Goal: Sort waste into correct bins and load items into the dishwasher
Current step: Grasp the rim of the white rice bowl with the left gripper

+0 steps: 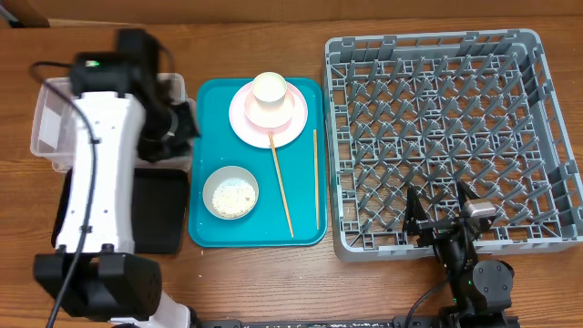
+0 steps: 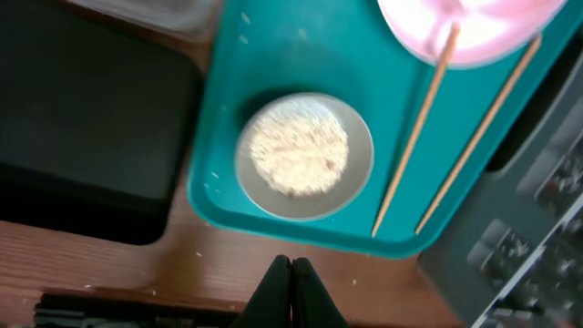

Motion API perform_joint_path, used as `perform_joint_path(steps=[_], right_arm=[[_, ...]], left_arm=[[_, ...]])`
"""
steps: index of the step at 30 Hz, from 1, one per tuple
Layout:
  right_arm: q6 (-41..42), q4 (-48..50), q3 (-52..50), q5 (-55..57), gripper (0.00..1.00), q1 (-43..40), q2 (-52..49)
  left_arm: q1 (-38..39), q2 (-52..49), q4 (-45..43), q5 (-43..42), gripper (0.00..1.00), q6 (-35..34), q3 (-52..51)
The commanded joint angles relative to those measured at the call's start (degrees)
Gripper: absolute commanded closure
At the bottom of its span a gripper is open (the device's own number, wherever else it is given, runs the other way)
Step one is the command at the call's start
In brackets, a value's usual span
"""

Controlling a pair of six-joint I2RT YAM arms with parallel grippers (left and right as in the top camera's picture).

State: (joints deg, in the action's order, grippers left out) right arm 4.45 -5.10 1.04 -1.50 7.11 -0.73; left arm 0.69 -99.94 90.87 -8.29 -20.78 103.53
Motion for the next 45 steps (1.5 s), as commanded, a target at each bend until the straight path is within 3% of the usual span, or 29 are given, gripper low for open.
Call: perform_joint_path(steps=[1,6,15,18,23,27,45], right_arm=[[-0.20,0.39,-0.57,-0.09,0.00,-0.11,0.57],[-0.20,0.39,-0.57,-0.09,0.00,-0.11,0.57],[-0.20,0.42,-0.57,-0.09,0.00,-0.11,0.57],[-0.20,0.42,-0.57,-0.09,0.00,-0.11,0.57],[-0.17,0.42,-0.57,-0.09,0.00,-0.11,0.57],[-0.20,0.42,-0.57,-0.09,0.00,-0.11,0.57],[-0.20,0.39,-0.57,-0.09,0.00,-0.11,0.57]], left_arm=[[5.25,-0.46,-1.42,-0.50,0.96,1.51,-4.31],[12.48,-0.46,-7.02,-0.55,0.94,1.46,-12.57],[21.86,-0.46,-19.50,-0.04,0.70,1.53,-25.14],[23.15,-0.46,-23.32,0.48,0.67,1.51,-26.88],[23.78,-0.46,-27.41,4.63,0.68,1.46,-27.78],[23.76,-0.46,-29.57,4.72,0.73,1.40,-28.57],[23.76,-0.50,-36.76,6.16,0.73,-0.13,-36.02]])
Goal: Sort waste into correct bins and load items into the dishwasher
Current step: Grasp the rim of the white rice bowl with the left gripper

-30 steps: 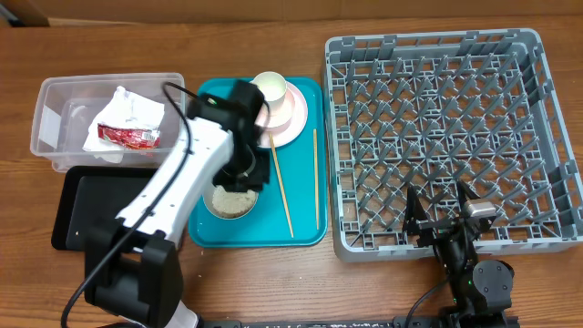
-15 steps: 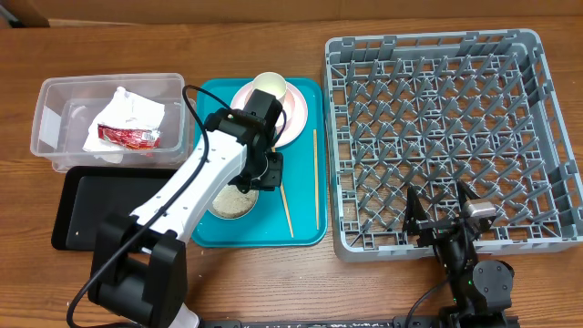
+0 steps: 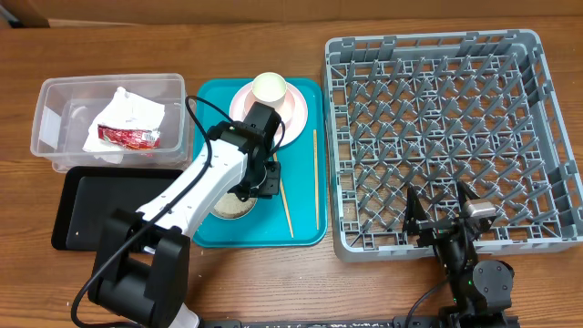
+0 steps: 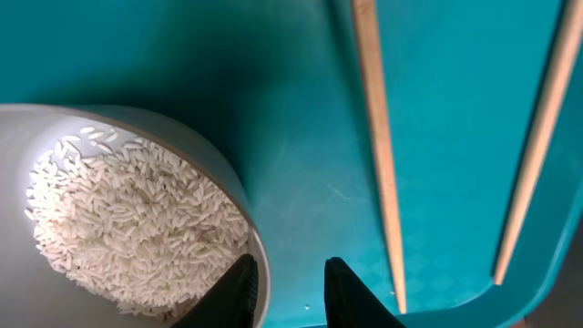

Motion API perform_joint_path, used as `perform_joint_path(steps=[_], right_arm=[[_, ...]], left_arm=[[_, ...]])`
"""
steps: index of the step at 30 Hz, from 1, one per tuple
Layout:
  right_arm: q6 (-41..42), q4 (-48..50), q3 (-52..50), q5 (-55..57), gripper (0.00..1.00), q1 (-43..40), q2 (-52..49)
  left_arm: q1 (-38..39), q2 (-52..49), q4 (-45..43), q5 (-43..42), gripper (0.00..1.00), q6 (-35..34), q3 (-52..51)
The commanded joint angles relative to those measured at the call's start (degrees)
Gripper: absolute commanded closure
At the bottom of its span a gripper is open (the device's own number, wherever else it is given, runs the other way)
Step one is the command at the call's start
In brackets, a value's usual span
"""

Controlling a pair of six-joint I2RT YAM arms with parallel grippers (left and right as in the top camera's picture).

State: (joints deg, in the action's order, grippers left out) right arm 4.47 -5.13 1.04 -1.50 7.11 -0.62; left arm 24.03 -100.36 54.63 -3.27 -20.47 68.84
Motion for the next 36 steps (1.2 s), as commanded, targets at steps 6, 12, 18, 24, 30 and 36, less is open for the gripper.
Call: perform_joint_path(steps=[6,12,18,24,30,36], right_arm=[[-0.22,0.44,-0.57,-0.11,0.00,-0.11,0.46],[-0.22,0.42,-0.57,-0.09,0.00,-0.11,0.46],[-0.22,0.44,-0.57,-0.09,0.00,-0.11,0.46],[-0.22,0.44,-0.57,-0.11,0.00,-0.11,0.46],[-0.22,0.44,-0.57,-0.09,0.00,-0.11,0.46],[-0.22,0.44,-0.57,-0.11,0.00,-0.11,0.46]], left_arm=[[0.42,-0.09,-4.02,2.45,0.73,-1.40,-4.46],[0.42,-0.09,-5.86,2.43,0.82,-1.38,-5.25],[0.39,-0.09,-5.77,2.23,0.96,-1.92,-5.25],[1.31,0.04,-3.87,2.71,0.96,-4.24,-5.22],[5.46,0.70,-3.48,8.66,0.96,-6.71,-5.22],[10.95,0.85,-2.43,14.58,0.96,-10.36,-4.87]])
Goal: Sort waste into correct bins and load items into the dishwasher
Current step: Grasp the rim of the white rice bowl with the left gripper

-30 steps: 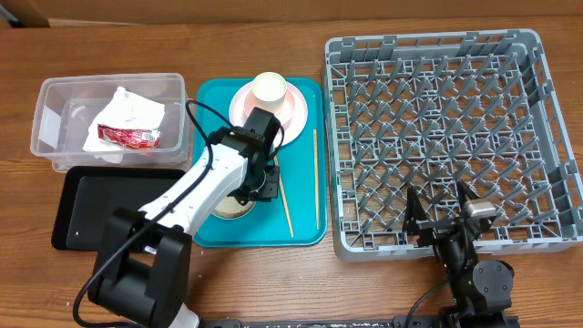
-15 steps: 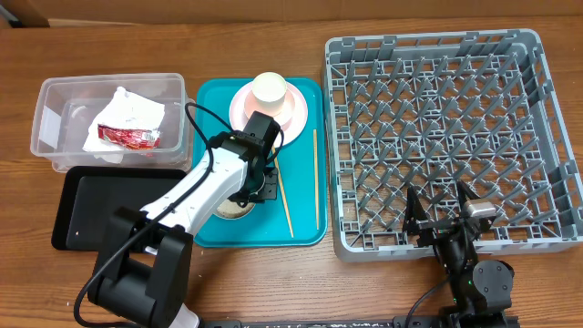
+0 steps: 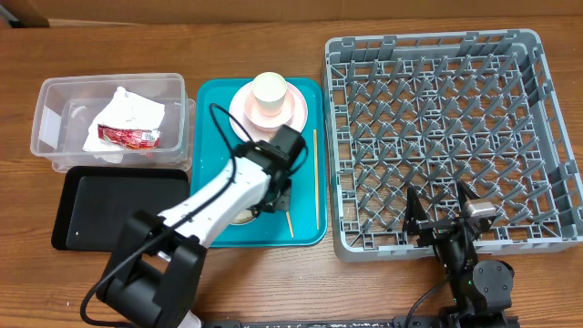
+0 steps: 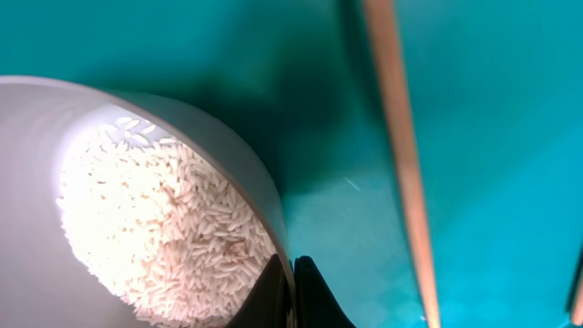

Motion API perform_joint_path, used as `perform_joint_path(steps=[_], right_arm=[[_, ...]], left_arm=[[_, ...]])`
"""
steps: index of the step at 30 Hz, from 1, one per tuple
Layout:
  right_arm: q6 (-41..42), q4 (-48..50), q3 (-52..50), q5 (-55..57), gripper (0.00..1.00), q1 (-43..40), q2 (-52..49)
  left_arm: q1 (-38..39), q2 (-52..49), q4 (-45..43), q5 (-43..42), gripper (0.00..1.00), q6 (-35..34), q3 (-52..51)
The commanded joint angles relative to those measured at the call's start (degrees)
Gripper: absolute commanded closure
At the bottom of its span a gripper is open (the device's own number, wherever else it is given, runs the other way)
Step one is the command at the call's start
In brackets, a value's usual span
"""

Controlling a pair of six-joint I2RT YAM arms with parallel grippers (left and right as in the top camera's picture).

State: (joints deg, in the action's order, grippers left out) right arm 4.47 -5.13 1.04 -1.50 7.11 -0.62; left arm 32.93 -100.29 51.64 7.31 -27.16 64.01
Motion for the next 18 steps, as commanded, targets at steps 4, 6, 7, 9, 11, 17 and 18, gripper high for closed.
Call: perform_joint_path(steps=[4,6,7,9,11,17,18], right_arm=[[-0.22,0.42,-0.57,-0.09,0.00,-0.11,0.46],[-0.20,0.44,-0.57,-0.09,0.00,-0.11,0.46],[-0.22,0.44,-0.57,-0.09,0.00,-0.11,0.46],[-0.22,0.44,-0.57,-0.09,0.00,-0.11,0.46],[-0.22,0.42,-0.57,-0.09,0.00,-0.11,0.46],[-0.22,0.44,-0.57,-0.09,0.00,-0.11,0.46],[-0.22,0.44,-0.57,-0.09,0.00,-0.11,0.46]], left_arm=[[3.87,0.79,3.96,8.87,0.96,-7.30,0.66],[3.98,0.79,5.62,10.60,0.96,-8.50,1.27],[3.96,0.79,6.47,11.28,0.96,-9.05,1.66],[3.96,0.79,7.93,12.33,0.96,-9.27,2.95],[3.98,0.90,9.46,12.61,0.96,-9.27,4.74],[3.96,2.93,13.64,14.12,0.96,-9.27,10.67],[3.96,3.52,14.23,15.45,0.96,-9.29,11.32]])
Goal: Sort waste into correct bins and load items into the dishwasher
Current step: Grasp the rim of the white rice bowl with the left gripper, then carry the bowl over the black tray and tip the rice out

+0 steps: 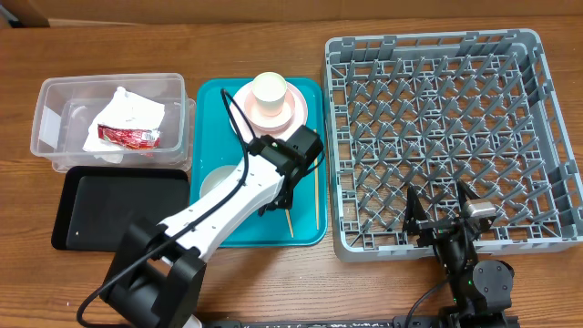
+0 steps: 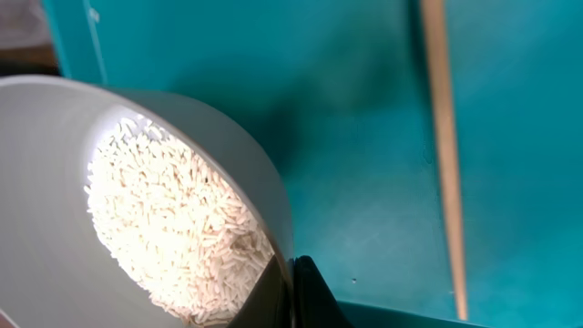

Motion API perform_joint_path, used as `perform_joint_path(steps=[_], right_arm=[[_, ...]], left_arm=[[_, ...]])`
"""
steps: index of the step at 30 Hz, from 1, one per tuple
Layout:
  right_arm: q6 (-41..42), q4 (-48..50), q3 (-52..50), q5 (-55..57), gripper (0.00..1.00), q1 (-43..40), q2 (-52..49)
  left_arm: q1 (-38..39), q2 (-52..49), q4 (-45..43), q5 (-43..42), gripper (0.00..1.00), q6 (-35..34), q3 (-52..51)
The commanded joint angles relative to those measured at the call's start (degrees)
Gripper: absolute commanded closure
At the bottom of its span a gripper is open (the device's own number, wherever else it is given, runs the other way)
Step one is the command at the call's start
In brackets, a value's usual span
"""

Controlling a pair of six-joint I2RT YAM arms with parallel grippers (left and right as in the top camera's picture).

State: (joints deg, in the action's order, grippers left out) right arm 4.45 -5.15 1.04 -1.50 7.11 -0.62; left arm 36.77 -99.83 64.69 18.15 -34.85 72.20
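A grey bowl of white rice is over the teal tray, near the tray's left side in the overhead view. My left gripper is shut on the bowl's right rim, one finger inside against the rice and one outside. From overhead the bowl is mostly hidden under my left arm. Two wooden chopsticks lie on the tray's right part. A paper cup stands on a pink plate at the tray's far end. My right gripper rests open at the rack's near edge.
The grey dish rack fills the right side. A clear bin holding a crumpled wrapper sits at the far left, with a black tray in front of it. The brown table surrounds everything.
My left gripper stays shut on the bowl's rim. The wrist has shifted toward the rack, and the bowl now shows nearer the tray's left edge, which has come into the left wrist view.
My left gripper was shut and high above the bins, looking down at the tray. Then it stood open astride the rice bowl's right rim. It was then shut on that rim, and now it holds the bowl with the arm turned further right.
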Motion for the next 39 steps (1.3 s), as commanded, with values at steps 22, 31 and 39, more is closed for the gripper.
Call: perform_joint_path(steps=[22,31,39], right_arm=[[-0.20,0.46,-0.57,-0.09,0.00,-0.11,0.46],[-0.20,0.46,-0.57,-0.09,0.00,-0.11,0.46],[-0.20,0.46,-0.57,-0.11,0.00,-0.11,0.46]], left_arm=[[-18.91,16.96,4.00,-12.52,0.96,5.66,5.03],[-44.48,17.00,3.85,-41.07,0.96,21.68,4.85],[-62.01,17.00,0.74,-57.13,0.96,26.80,4.31]])
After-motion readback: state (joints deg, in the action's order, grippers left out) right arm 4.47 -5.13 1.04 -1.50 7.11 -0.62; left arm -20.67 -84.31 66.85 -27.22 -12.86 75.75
